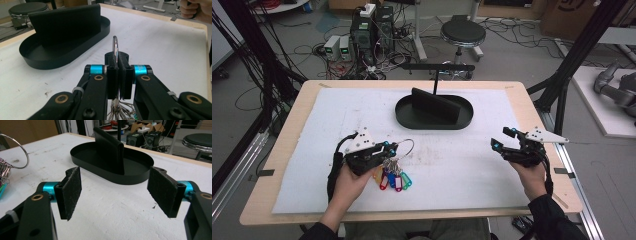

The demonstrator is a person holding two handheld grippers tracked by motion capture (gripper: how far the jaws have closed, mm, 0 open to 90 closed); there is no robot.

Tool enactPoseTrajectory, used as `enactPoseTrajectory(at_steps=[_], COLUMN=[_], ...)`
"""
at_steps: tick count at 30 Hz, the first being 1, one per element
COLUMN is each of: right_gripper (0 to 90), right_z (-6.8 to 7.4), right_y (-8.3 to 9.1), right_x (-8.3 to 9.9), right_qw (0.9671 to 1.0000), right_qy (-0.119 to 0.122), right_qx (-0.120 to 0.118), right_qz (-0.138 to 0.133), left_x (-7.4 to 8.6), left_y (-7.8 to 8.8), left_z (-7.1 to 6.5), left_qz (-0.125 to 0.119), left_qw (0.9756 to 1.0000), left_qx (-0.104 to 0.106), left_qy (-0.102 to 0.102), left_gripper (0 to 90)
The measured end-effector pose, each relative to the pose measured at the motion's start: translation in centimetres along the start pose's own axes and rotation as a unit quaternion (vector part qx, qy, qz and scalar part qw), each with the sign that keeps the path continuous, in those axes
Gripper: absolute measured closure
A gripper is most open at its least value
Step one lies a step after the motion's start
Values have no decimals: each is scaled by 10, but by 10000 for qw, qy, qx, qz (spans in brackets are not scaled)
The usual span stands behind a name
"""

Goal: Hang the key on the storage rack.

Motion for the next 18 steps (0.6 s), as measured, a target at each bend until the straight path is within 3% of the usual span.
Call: enactPoseTrajectory(at_steps=[18], right_gripper=[280], right_z=[-1], right_y=[-2], right_x=[0], right_qw=[10000], right_qy=[-10], right_qx=[-1], right_qz=[22], left_x=[-30], left_y=[2], left_z=[12], left_qz=[-268], left_qw=[9993], left_qx=[-174], left_qy=[-199], left_gripper=[864])
Point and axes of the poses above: each handheld gripper's, and its own axes: y roughly backward along the jaws, x roughly out of its underside, z roughly to its left, the point moved 8 cm from there along -y, roughly forward along the jaws, and after that the axes turned 15 degrees about -y, right-handed, at the moved point
